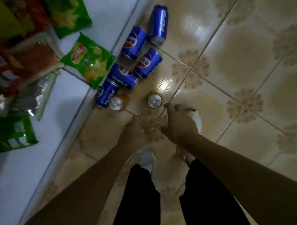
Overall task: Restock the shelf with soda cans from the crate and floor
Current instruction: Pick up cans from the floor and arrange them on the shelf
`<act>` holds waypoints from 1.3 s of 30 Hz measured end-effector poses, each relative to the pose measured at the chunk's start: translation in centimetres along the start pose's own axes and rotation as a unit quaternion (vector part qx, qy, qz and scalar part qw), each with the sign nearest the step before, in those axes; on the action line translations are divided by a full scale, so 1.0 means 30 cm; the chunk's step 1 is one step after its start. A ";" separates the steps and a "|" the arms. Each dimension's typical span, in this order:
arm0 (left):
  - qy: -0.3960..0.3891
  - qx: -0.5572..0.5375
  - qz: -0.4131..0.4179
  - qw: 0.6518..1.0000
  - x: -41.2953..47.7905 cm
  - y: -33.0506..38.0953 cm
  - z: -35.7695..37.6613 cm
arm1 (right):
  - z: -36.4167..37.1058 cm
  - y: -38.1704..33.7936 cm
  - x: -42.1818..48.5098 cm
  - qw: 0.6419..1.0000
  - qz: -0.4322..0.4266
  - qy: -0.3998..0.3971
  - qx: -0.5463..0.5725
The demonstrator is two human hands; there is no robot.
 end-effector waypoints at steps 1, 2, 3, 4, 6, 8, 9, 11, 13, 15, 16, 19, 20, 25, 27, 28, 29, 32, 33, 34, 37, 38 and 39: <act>0.009 -0.007 0.007 1.000 0.086 -0.012 0.036 | 0.022 -0.004 0.078 0.999 -0.019 0.024 -0.022; 0.018 -0.019 0.014 1.000 0.163 -0.022 0.070 | 0.046 -0.008 0.150 0.997 -0.039 0.040 -0.044; 0.031 -0.029 0.021 0.999 0.234 -0.033 0.101 | 0.069 -0.015 0.212 0.995 -0.058 0.044 -0.064; 0.047 -0.036 0.028 0.998 0.294 -0.040 0.125 | 0.096 -0.019 0.268 0.993 -0.076 0.039 -0.080; 0.066 -0.049 0.036 0.996 0.391 -0.051 0.168 | 0.140 -0.022 0.356 0.989 -0.101 0.029 -0.108; 0.065 -0.063 0.038 0.995 0.440 -0.053 0.201 | 0.168 -0.027 0.407 0.982 -0.130 0.038 -0.129; 0.065 -0.061 0.036 0.995 0.447 -0.056 0.210 | 0.176 -0.027 0.421 0.980 -0.144 0.049 -0.127; 0.074 -0.050 0.037 0.995 0.419 -0.058 0.207 | 0.167 -0.014 0.420 0.986 -0.141 0.055 -0.076; 0.086 -0.045 0.040 0.995 0.342 -0.040 0.171 | 0.121 0.004 0.375 0.993 -0.108 0.043 0.012; 0.072 -0.039 0.034 0.996 0.218 0.004 0.123 | 0.056 0.004 0.269 0.993 -0.088 0.022 0.072; 0.064 -0.027 0.039 0.997 0.143 0.035 0.093 | 0.020 0.001 0.200 0.992 -0.085 0.013 0.096; 0.062 0.030 0.092 0.993 -0.119 0.170 -0.038 | -0.133 -0.031 -0.047 0.985 -0.075 -0.018 0.155; 0.065 0.046 0.111 0.991 -0.217 0.219 -0.091 | -0.197 -0.049 -0.139 0.982 -0.078 -0.032 0.169; 0.029 0.101 0.183 0.978 -0.765 0.437 -0.331 | -0.569 -0.165 -0.617 0.934 -0.065 -0.171 0.307; 0.036 0.087 0.196 0.976 -0.977 0.513 -0.419 | -0.710 -0.219 -0.794 0.909 -0.058 -0.216 0.353; 0.053 0.079 0.200 0.975 -1.072 0.548 -0.459 | -0.773 -0.246 -0.869 0.900 -0.061 -0.225 0.367; 0.075 0.076 0.204 0.973 -1.166 0.583 -0.497 | -0.831 -0.271 -0.943 0.896 -0.068 -0.229 0.375; 0.143 0.070 0.197 0.967 -1.397 0.667 -0.577 | -0.965 -0.335 -1.112 0.889 -0.080 -0.201 0.404; 0.159 0.061 0.183 0.968 -1.462 0.685 -0.598 | -0.997 -0.353 -1.158 0.885 -0.076 -0.179 0.422; 0.173 0.041 0.159 0.971 -1.522 0.697 -0.613 | -1.021 -0.367 -1.200 0.879 -0.074 -0.161 0.442; 0.184 -0.109 0.099 0.972 -1.655 0.689 -0.630 | -1.052 -0.406 -1.295 0.842 -0.073 -0.138 0.516; 0.179 -0.174 0.088 0.964 -1.690 0.679 -0.631 | -1.045 -0.423 -1.318 0.827 -0.077 -0.148 0.536; 0.178 -0.241 0.081 0.951 -1.724 0.666 -0.632 | -1.035 -0.445 -1.343 0.815 -0.081 -0.166 0.550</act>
Point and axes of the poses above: each hand's wrist, its own x-axis towards the middle knuckle, its own z-axis out of the palm, y = z × x, the point moved 6 cm from there along x, towards the middle knuckle
